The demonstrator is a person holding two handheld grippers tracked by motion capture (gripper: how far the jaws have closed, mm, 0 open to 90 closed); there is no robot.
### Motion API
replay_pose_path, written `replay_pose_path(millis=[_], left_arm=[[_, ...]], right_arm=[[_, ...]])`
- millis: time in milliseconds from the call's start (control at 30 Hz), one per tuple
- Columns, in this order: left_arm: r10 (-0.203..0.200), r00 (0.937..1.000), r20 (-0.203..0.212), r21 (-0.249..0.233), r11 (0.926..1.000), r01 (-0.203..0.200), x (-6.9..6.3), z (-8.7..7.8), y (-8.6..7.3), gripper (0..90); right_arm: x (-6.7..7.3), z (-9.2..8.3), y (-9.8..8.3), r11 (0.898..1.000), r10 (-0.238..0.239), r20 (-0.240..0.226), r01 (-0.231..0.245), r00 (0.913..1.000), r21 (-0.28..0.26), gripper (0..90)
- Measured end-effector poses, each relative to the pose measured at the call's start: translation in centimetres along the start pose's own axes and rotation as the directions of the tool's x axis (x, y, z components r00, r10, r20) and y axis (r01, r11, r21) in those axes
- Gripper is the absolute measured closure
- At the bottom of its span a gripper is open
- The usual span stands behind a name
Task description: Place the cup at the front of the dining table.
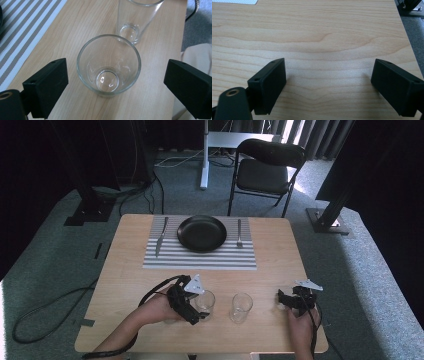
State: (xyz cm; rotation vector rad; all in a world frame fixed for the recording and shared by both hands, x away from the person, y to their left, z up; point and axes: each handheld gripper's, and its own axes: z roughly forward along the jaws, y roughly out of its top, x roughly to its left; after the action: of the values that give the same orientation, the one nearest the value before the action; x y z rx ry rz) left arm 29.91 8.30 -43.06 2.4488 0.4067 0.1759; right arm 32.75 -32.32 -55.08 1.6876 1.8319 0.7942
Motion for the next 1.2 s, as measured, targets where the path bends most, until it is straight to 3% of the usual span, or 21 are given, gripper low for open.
replay_pose_path(millis=[233,533,700,800,933,1067,1200], left_arm=[[0.006,0.9999,-0.012,0.077,0.997,-0.005,0.0,1.2,0.7,5.9],[-0.037,0.998,-0.051,0.123,0.9914,0.043,0.5,2.0,1.1,15.6],[-0.054,0.9977,-0.041,0.146,0.9876,0.059,0.4,2.4,1.4,15.6],[-0.052,0.9974,-0.05,0.17,0.9836,0.06,0.3,2.5,1.6,22.4],[-0.083,0.994,-0.072,0.201,0.975,0.095,0.3,2.9,1.8,22.4],[-0.06,0.9946,-0.084,0.215,0.9737,0.077,0.1,3.1,2.0,24.4],[-0.071,0.9941,-0.081,0.227,0.97,0.088,0.0,3.4,2.0,27.5]], right_arm=[[0.0,0.0,0.0,1.0,0.0,0.0,0.0,1.0,0.0,12.2],[0.0,0.0,0.0,1.0,0.0,0.0,0.0,1.0,0.0,12.2],[0.0,0.0,0.0,1.0,0.0,0.0,0.0,1.0,0.0,12.2],[0.0,0.0,0.0,1.0,0.0,0.0,0.0,1.0,0.0,12.2],[0.0,0.0,0.0,1.0,0.0,0.0,0.0,1.0,0.0,12.2],[0.0,0.0,0.0,1.0,0.0,0.0,0.0,1.0,0.0,12.2],[0.0,0.0,0.0,1.0,0.0,0.0,0.0,1.0,0.0,12.2]])
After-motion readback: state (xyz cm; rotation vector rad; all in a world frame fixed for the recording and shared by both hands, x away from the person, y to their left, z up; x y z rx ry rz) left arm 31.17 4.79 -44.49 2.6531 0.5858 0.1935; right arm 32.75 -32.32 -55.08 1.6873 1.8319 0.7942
